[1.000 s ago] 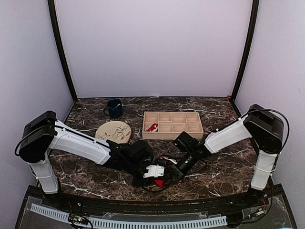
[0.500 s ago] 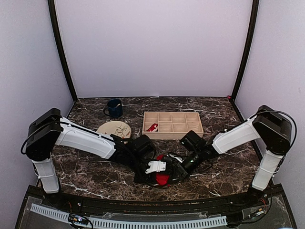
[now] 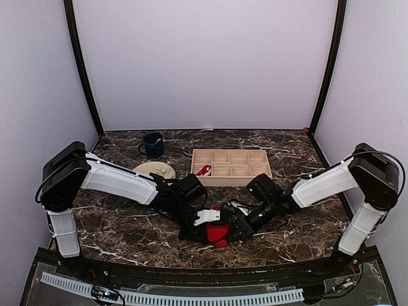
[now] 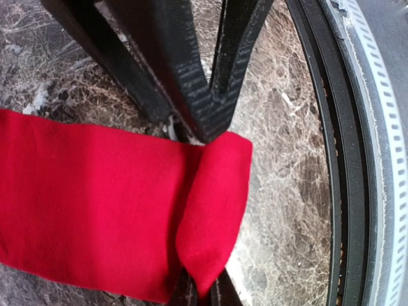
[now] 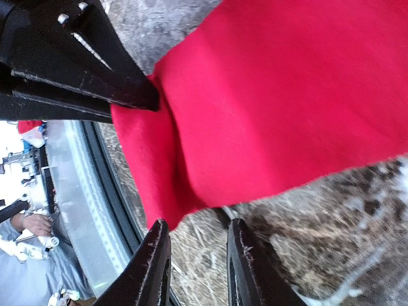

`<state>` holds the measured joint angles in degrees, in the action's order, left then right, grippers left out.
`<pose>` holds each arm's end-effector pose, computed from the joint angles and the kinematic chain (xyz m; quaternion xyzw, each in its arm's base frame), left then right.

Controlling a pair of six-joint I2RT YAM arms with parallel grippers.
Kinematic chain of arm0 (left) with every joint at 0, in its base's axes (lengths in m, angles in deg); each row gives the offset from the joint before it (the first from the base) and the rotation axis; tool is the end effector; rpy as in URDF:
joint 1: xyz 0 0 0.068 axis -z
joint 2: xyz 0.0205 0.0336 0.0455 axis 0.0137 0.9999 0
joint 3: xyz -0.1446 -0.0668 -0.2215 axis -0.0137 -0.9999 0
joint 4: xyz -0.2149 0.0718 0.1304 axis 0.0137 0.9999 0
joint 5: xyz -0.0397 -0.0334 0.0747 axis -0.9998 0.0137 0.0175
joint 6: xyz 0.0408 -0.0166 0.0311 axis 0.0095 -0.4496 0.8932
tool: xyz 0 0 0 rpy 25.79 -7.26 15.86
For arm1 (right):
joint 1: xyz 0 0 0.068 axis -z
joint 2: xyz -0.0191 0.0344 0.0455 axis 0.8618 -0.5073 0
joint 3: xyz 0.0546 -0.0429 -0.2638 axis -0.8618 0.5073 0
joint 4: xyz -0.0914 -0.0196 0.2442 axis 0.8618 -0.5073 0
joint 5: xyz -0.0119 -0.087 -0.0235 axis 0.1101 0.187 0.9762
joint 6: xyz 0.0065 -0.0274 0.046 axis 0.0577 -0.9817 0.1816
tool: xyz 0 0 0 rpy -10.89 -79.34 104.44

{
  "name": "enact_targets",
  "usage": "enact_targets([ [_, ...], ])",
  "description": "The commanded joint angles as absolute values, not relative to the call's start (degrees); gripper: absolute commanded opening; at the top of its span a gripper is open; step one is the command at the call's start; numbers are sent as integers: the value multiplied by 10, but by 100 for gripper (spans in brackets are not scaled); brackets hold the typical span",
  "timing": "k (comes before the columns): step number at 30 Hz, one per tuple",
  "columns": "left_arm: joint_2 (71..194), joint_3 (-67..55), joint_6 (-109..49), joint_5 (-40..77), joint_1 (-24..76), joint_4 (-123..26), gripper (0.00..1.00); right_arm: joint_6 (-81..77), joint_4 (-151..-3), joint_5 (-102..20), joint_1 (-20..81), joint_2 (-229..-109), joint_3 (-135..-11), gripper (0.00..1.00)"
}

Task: Roll the socks
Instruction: Roll the sock at the center of the board.

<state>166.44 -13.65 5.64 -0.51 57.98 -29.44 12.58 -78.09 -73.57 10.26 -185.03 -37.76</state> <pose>0.1798 -0.3280 0.1388 0.6673 0.6679 -0.2886 0.1594 0.1726 0.2358 0.1186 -0.3086 0.8530 0.4206 0.0194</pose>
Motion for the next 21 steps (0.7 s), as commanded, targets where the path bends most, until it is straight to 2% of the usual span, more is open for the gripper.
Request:
enact_targets([
  [1, 1690, -128, 39, -33, 569, -227, 0, 121, -754, -684, 106, -1819, -359, 29],
  [13, 1735, -89, 31, -112, 548, -168, 0, 96, -717, -539, 94, -1722, -290, 29],
  [21, 1773, -53, 36, -153, 532, -117, 0, 44, -733, -403, -2, -1679, -288, 29],
])
